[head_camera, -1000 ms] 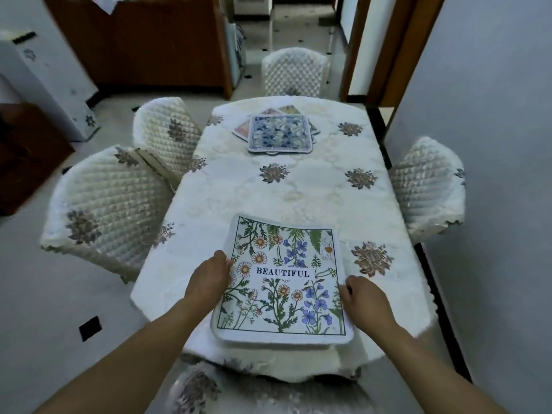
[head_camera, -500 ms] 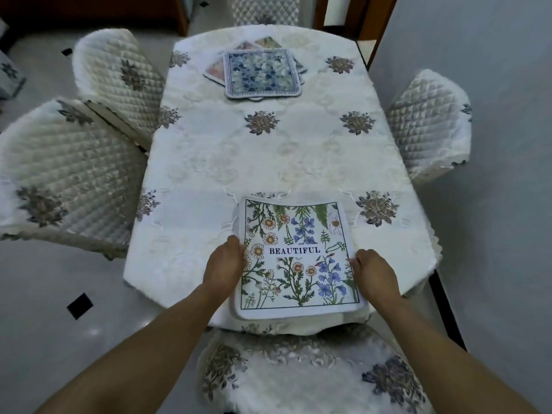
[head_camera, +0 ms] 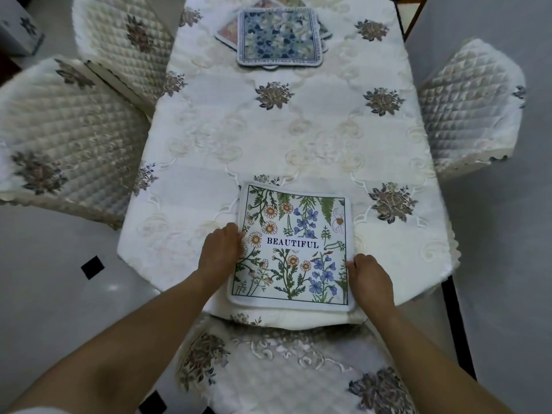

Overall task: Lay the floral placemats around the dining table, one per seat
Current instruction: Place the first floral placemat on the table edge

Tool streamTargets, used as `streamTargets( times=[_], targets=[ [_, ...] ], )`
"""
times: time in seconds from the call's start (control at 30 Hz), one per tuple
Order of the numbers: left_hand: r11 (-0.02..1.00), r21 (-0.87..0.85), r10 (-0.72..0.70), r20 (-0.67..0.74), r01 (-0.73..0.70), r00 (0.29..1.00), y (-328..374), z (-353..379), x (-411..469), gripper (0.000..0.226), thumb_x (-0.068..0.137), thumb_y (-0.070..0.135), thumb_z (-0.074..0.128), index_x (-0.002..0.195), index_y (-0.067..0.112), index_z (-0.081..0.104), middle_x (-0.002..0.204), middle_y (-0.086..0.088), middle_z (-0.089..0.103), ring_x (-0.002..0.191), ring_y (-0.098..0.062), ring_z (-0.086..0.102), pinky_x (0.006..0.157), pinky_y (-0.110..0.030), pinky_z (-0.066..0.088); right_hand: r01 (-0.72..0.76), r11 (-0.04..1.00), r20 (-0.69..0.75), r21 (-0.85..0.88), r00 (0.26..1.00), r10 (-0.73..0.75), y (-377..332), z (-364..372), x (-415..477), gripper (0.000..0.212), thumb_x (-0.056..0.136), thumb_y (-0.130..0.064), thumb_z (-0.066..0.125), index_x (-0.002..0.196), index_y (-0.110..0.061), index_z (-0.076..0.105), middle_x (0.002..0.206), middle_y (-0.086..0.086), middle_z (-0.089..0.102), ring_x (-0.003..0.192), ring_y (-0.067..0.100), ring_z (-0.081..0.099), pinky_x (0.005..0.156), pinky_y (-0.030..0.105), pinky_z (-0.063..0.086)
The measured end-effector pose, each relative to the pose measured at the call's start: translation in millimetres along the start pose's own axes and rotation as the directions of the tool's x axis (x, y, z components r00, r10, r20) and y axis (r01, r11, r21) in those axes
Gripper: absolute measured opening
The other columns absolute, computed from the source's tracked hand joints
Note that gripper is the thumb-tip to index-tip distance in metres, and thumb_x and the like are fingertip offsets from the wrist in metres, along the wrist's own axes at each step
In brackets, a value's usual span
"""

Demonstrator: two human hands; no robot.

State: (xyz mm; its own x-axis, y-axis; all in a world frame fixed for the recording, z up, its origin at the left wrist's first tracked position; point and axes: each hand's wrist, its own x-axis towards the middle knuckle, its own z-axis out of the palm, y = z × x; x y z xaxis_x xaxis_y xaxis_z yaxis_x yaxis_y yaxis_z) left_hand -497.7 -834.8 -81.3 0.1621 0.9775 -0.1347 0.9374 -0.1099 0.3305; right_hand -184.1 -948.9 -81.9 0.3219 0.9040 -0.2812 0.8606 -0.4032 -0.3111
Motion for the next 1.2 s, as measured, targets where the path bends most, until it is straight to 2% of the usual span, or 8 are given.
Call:
streamTargets(
  times=[0.13,0.33,0.5,0.63,0.77,0.9,1.07,1.2],
  targets=[
    [0.998,0.057,0.016,-0.017,-0.015,1.0,-2.9,12.3,-0.2,0.023,0.098,0.027,0.047,0.086,0.007,0.05,0.071,-0.018,0.063,0.059,-0.036,0.054,0.055,-0.037,0.037,-0.025,1.0,0.021,0.01,0.999,0.025,6.2,7.0,1.5,0.032,0.1,-0.035,0.04,0.09,-0.008,0.055,0.088,0.013,0.058,0.082,0.034,0.059,0.066,0.038,0.044],
    [0.984,0.15,-0.093,-0.006,0.093,0.996,-4.0,24.3,-8.0,0.024,0.097,0.029,0.048,0.089,0.007,0.052,0.08,-0.015,0.064,0.077,-0.037,0.057,0.069,-0.042,0.038,-0.035,0.999,0.121,0.003,0.992,0.034,9.6,6.3,14.8,0.032,0.099,-0.037,0.041,0.096,-0.008,0.054,0.093,0.014,0.059,0.088,0.034,0.059,0.067,0.036,0.041],
    [0.965,0.225,-0.137,0.007,0.132,0.991,8.3,17.4,-7.7,0.023,0.094,0.025,0.053,0.097,0.002,0.053,0.088,-0.019,0.063,0.082,-0.038,0.058,0.072,-0.045,0.043,-0.103,0.993,0.099,-0.049,0.989,0.107,1.6,-9.8,16.7,0.033,0.093,-0.041,0.055,0.103,-0.009,0.054,0.099,0.012,0.061,0.091,0.033,0.061,0.069,0.036,0.042],
    [0.97,0.238,-0.073,0.048,0.059,0.996,17.8,10.2,-9.0,0.026,0.085,0.021,0.057,0.105,0.004,0.053,0.1,-0.016,0.059,0.091,-0.036,0.055,0.077,-0.044,0.046,0.105,0.95,0.07,-0.292,0.994,-0.089,-14.3,-16.2,10.8,0.028,0.086,-0.027,0.061,0.11,-0.012,0.053,0.105,0.009,0.061,0.093,0.027,0.059,0.073,0.035,0.043],
    [0.98,0.177,0.061,0.167,-0.091,0.984,20.7,20.4,-34.7,0.057,0.084,0.036,0.053,0.132,0.01,0.038,0.141,-0.013,0.04,0.129,-0.032,0.042,0.099,-0.048,0.043,0.292,0.927,0.124,-0.238,0.955,-0.269,-21.9,-6.2,-3.6,0.035,0.087,-0.022,0.058,0.121,-0.017,0.052,0.115,0.005,0.058,0.104,0.027,0.055,0.081,0.038,0.042],
    [0.963,0.209,0.126,0.208,-0.17,0.97,21.2,32.4,-62.3,0.062,0.087,0.042,0.04,0.139,0.01,0.031,0.15,-0.013,0.034,0.139,-0.031,0.033,0.1,-0.049,0.043,0.304,0.917,0.164,-0.259,0.949,-0.268,-20.5,4.2,-19.6,0.04,0.084,-0.019,0.057,0.125,-0.016,0.053,0.121,0.005,0.058,0.111,0.027,0.054,0.084,0.038,0.044],
    [0.966,0.211,0.088,0.273,-0.149,0.958,25.7,25.8,-55.9,0.068,0.086,0.044,0.051,0.141,0.009,0.032,0.151,-0.013,0.032,0.139,-0.03,0.031,0.104,-0.05,0.038,0.3,0.916,0.173,-0.267,0.95,-0.26,-23.7,0.5,-15.0,0.042,0.087,-0.017,0.054,0.128,-0.019,0.048,0.126,0.002,0.053,0.115,0.024,0.049,0.088,0.036,0.04],
    [0.953,0.271,0.039,0.342,-0.139,0.939,33.5,15.5,-49.2,0.072,0.087,0.047,0.052,0.145,0.012,0.026,0.147,-0.009,0.034,0.135,-0.027,0.034,0.109,-0.049,0.031,0.301,0.913,0.211,-0.277,0.945,-0.248,-30.7,-7.5,-13.1,0.038,0.087,-0.017,0.05,0.124,-0.019,0.049,0.124,0.003,0.054,0.114,0.025,0.049,0.091,0.038,0.039]
  ],
)
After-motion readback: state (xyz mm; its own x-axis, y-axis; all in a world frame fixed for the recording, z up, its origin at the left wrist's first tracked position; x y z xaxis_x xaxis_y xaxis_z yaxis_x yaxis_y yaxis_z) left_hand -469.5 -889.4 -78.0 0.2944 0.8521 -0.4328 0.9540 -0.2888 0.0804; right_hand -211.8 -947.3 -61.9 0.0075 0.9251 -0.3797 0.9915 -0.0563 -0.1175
